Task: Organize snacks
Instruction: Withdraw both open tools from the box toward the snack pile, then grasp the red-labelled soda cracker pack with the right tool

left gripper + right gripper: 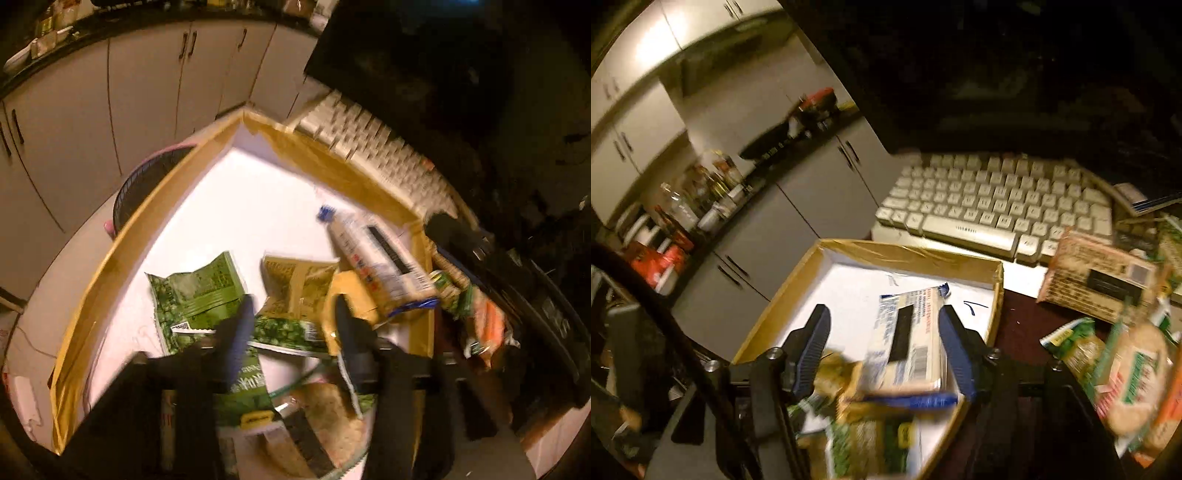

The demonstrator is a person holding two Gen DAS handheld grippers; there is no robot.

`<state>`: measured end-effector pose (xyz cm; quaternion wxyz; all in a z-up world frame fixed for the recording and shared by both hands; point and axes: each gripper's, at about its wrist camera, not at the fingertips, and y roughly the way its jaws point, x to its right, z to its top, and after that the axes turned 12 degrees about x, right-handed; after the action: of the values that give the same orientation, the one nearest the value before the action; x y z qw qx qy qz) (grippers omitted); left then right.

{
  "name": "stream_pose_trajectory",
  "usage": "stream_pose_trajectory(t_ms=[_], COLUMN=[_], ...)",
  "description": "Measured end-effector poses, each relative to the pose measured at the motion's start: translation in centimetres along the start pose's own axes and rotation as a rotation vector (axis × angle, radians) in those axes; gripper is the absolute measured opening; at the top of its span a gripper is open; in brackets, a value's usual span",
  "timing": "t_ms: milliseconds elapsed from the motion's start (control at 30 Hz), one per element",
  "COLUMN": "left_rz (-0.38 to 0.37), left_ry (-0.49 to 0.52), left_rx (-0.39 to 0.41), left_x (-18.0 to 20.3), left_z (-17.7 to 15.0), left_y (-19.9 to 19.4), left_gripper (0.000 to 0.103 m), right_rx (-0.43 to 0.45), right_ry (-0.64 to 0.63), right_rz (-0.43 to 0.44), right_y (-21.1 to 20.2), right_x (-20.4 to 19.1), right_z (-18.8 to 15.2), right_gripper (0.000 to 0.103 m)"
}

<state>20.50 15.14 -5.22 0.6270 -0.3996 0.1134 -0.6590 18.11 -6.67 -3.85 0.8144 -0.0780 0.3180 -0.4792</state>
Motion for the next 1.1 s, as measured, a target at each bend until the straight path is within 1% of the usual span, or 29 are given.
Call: stream_pose_trajectory(t_ms=[33,133,200,267,333,400,500,567,633,767,900,1000,1100], left_rz=[-0.005,-0.018,-0.025,-0.031,-0.025,-0.012,-0.028,-0.052,-0.079,-0.113,-0.142,-0.151,-0.155], left_ry=[0.003,0.014,0.022,0.042,0.074,0.095,0.130,0.139,0.152,0.189,0.200,0.210,0.217], left_rx=[0.022,0.074,0.106,0.133,0.168,0.194,0.179,0.167,0.155,0.121,0.111,0.104,0.102], left_x=[0.2,0.8,1.5,2.2,3.2,4.1,5.5,6.4,7.3,9.0,10.3,10.8,11.0], left_z=[-0.1,-0.6,-1.1,-1.7,-2.6,-3.0,-4.3,-5.1,-6.0,-7.1,-7.8,-8.2,-8.4], left_y=[-0.7,-2.6,-3.9,-4.8,-6.0,-6.2,-6.3,-6.4,-6.7,-6.4,-6.5,-6.4,-6.5], left_gripper=[0.064,0.072,0.074,0.079,0.080,0.081,0.081,0.081,0.081,0.081,0.081,0.081,0.081], right_rx=[0.017,0.049,0.060,0.066,0.063,0.057,0.042,0.033,0.041,0.080,0.096,0.113,0.123], right_ry=[0.004,0.017,0.034,0.043,0.043,0.037,0.065,0.110,0.144,0.143,0.139,0.154,0.184], right_rz=[0.009,0.020,0.019,0.006,-0.026,-0.061,-0.097,-0.082,-0.069,-0.090,-0.122,-0.169,-0.257], right_y=[-1.1,-3.9,-5.6,-6.7,-7.6,-8.4,-9.5,-10.5,-11.8,-13.8,-14.5,-15.1,-15.4], right_x=[0.0,0.8,1.7,2.5,3.4,4.6,6.5,8.0,9.0,9.7,10.1,11.0,12.8], right_z=[-0.1,-1.1,-2.3,-3.5,-4.7,-5.9,-7.4,-8.2,-8.8,-9.0,-9.0,-8.2,-7.0], right_gripper=[0.068,0.069,0.069,0.069,0.069,0.069,0.069,0.069,0.069,0.069,0.069,0.069,0.069])
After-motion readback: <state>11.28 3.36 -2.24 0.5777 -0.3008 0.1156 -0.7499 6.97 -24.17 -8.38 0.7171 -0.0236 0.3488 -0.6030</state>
